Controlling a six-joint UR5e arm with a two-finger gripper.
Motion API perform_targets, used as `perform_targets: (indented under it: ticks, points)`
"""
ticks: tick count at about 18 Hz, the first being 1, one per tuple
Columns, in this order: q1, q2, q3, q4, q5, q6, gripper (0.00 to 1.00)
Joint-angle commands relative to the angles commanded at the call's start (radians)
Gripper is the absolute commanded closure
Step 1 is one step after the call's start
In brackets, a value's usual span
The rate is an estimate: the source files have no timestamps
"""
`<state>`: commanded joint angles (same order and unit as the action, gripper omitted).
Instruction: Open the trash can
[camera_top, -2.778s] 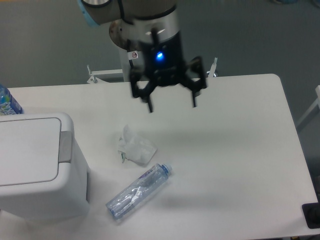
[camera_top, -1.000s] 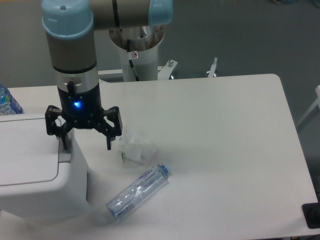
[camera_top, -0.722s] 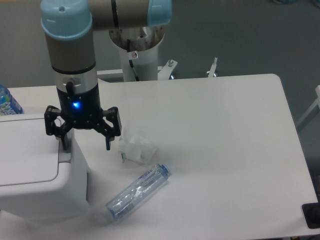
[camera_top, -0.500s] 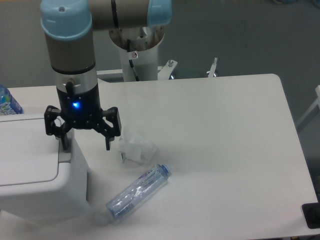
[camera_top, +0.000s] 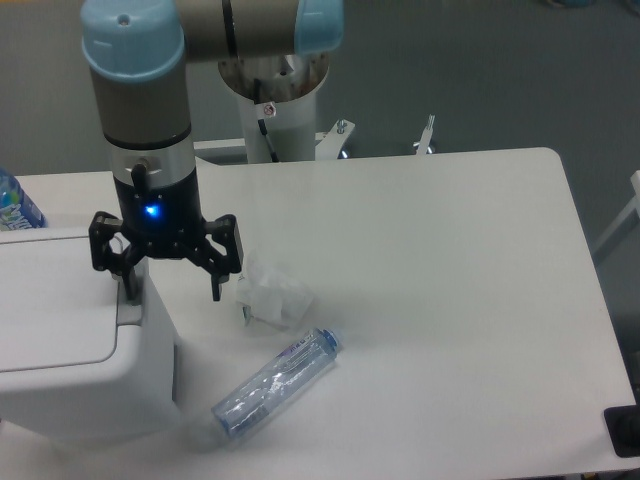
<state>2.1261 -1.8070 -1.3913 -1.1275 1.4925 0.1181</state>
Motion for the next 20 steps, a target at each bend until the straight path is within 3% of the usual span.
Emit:
perform_targets:
  ticks: [20]
  points:
    - [0.002,0.000,-0.011,0.000,0.000,-0.006,0.00]
